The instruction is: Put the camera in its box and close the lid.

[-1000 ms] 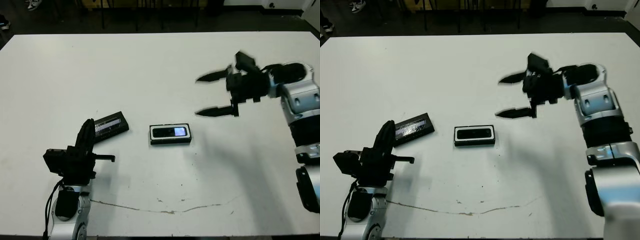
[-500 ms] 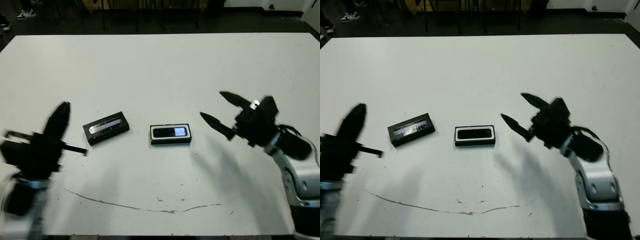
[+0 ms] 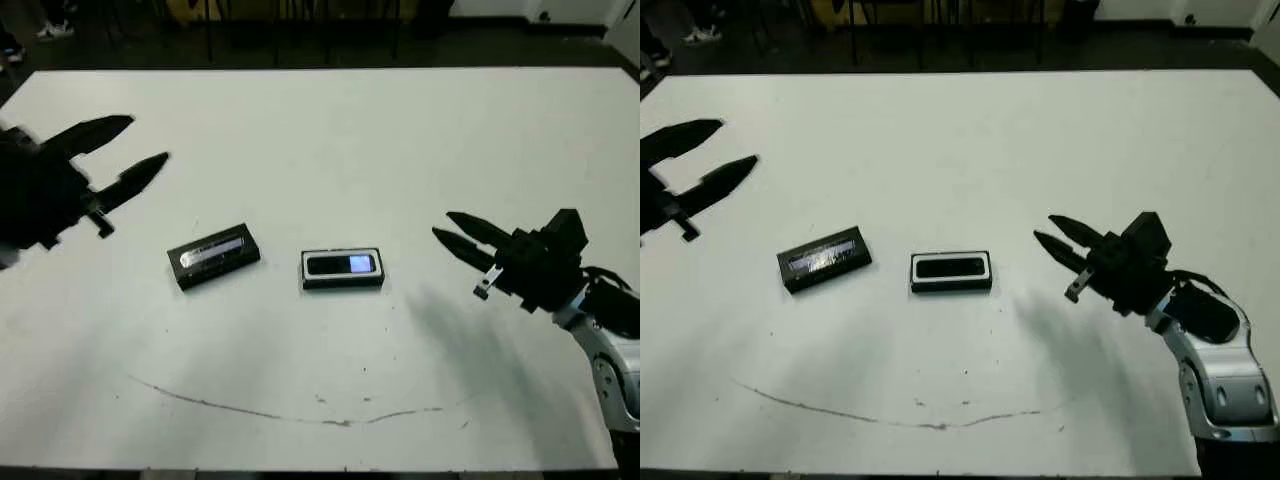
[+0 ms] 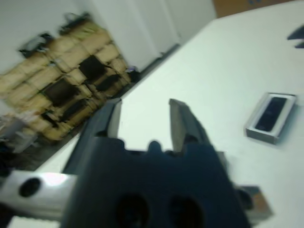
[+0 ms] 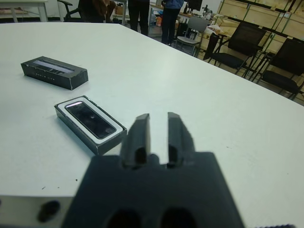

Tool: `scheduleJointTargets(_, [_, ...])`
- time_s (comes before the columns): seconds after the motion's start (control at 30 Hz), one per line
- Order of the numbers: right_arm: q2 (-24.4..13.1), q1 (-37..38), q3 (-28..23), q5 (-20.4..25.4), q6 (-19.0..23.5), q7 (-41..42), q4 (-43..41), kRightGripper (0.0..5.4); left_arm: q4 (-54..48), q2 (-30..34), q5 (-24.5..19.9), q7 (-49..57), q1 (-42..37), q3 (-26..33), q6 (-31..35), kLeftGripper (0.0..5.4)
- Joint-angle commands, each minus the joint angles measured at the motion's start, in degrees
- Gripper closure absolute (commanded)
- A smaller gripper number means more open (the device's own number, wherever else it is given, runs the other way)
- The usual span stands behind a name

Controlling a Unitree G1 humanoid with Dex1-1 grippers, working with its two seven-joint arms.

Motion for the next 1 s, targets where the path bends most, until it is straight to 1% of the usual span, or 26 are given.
scheduleJointTargets(0.03, [-0.87,0.15,0.56,-0.29,0.46,-0.49,0.51,5.4,7.16,-0.97,1.21,-4.91,-4.33,-4.47,0.07,1.99])
scheduleJointTargets(0.17, [-1.08,-0.02,0.85,-0.49,0.16,-0.68,0.79,5.4,12.04,-0.98,0.2,-11.12,-7.93,-8.08,3.74,1.25])
scheduleJointTargets(0.27, [-0.82,-0.55,0.99,0.38,-0.06,0.09,1.92,5.4,17.98,-1.88,0.76,-17.29,-10.25,-10.13,1.03,0.72])
scheduleJointTargets(0.4, [-0.7,-0.92,1.32,0.05,-1.58,0.39,3.16,5.4,22.1,-2.95,0.81,-21.01,-10.64,-10.64,0.44,0.01])
scheduleJointTargets(0.5, [-0.95,-0.98,1.45,-0.07,-0.66,-0.25,2.84,5.4,23.28,-3.58,1.16,-22.17,-9.71,-10.59,-0.29,0.01])
scheduleJointTargets(0.57, [-1.02,-1.02,1.46,-0.05,-0.52,-0.42,2.71,5.4,23.79,-3.69,1.09,-22.69,-9.26,-10.72,0.72,0.01])
scheduleJointTargets(0.73, [-1.38,-1.16,1.31,0.68,1.14,-0.57,2.41,5.4,24.0,-3.49,1.87,-23.54,-7.54,-10.81,0.23,0.01])
scheduleJointTargets(1.0, [-1.3,-1.36,1.4,0.8,0.85,-0.22,2.88,5.4,25.08,-4.09,6.85,-21.67,-5.49,-12.21,-4.88,0.01])
